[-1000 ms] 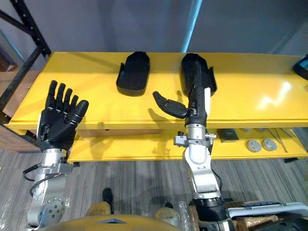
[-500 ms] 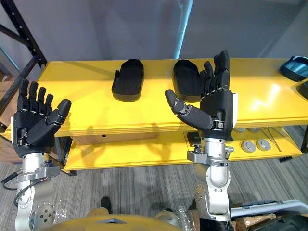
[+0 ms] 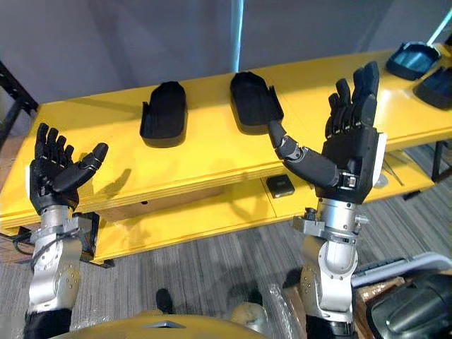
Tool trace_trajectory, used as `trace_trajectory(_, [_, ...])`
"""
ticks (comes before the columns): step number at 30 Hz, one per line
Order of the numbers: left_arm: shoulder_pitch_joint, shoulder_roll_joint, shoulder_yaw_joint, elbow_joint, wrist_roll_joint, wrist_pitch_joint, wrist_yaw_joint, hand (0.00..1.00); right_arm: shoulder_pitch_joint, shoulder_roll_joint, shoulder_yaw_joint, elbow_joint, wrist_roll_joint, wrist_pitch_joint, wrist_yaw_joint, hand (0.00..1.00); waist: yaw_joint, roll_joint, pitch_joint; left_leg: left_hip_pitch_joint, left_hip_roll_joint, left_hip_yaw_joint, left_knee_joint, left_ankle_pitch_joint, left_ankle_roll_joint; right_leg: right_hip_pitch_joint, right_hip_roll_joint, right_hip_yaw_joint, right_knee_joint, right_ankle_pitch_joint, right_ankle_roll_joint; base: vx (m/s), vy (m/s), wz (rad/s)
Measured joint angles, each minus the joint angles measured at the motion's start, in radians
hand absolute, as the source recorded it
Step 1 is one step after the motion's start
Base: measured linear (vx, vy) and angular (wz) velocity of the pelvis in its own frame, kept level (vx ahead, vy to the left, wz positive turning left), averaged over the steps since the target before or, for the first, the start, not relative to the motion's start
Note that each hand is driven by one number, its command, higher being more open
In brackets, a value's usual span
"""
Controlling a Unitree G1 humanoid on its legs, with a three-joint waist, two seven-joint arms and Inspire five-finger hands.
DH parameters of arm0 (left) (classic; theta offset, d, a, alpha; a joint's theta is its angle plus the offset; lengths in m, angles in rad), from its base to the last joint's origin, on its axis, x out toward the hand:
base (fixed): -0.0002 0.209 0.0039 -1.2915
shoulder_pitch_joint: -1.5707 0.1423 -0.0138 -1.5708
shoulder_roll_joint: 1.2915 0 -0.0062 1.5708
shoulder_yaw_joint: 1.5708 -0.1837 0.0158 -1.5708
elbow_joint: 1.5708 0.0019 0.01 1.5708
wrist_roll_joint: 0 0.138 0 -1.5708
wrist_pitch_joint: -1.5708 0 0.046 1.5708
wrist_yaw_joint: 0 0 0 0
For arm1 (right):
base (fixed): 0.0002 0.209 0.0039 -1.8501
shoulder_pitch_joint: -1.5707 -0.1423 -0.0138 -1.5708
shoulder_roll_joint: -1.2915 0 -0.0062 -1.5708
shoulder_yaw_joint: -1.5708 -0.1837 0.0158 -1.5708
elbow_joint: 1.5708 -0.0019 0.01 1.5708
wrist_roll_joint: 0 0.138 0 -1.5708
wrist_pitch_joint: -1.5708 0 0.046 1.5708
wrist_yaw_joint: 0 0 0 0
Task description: Walk over and take three plastic housings, then place them on the shelf
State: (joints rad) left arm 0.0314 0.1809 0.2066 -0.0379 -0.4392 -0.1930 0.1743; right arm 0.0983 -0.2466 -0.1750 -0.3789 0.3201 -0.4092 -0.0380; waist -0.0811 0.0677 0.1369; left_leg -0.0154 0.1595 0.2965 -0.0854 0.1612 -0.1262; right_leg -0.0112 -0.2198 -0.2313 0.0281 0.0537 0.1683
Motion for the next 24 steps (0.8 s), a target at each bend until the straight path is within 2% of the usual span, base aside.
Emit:
trace_trajectory(6, [-0.083, 0.004, 0.0, 0.045, -0.032, 0.0, 0.005, 1.0, -0.045, -0.032, -0.011, 0.011, 0.002, 0.0, 0.009, 1.0, -0.021, 0.023, 0.062, -0.013, -0.004, 0.018, 0.0, 0.001, 0.001, -0.042, -0.006, 0.03, 0.027, -0.003, -0.002, 0.01, 0.003, -0.09])
trace_trajectory(9, [-0.124, 0.033, 0.0, 0.119, -0.078, 0.0, -0.015, 1.0, -0.051, -0.032, -0.01, 0.02, 0.002, 0.001, 0.021, 1.0, -0.031, 0.033, 0.087, -0.012, -0.004, 0.03, 0.0, 0.001, 0.001, -0.062, -0.006, 0.046, 0.055, -0.014, -0.004, -0.01, -0.003, -0.11])
trace_trajectory(16, [-0.156, 0.05, -0.002, 0.214, -0.202, -0.001, -0.083, 1.0, -0.047, -0.032, -0.013, 0.02, 0.002, 0.001, 0.044, 1.0, -0.06, 0.024, 0.1, -0.004, -0.003, 0.056, 0.0, 0.001, 0.002, -0.093, -0.007, 0.079, 0.094, -0.026, -0.005, -0.02, -0.003, -0.11])
trace_trajectory(24, [-0.162, 0.053, -0.007, 0.27, -0.237, -0.001, -0.16, 1.0, 0.0, -0.032, -0.026, 0.011, 0.007, 0.001, 0.082, 1.0, -0.065, 0.027, 0.103, 0.024, -0.004, 0.088, -0.003, -0.004, 0.003, -0.088, -0.007, 0.108, 0.101, -0.032, -0.004, -0.02, -0.003, -0.11])
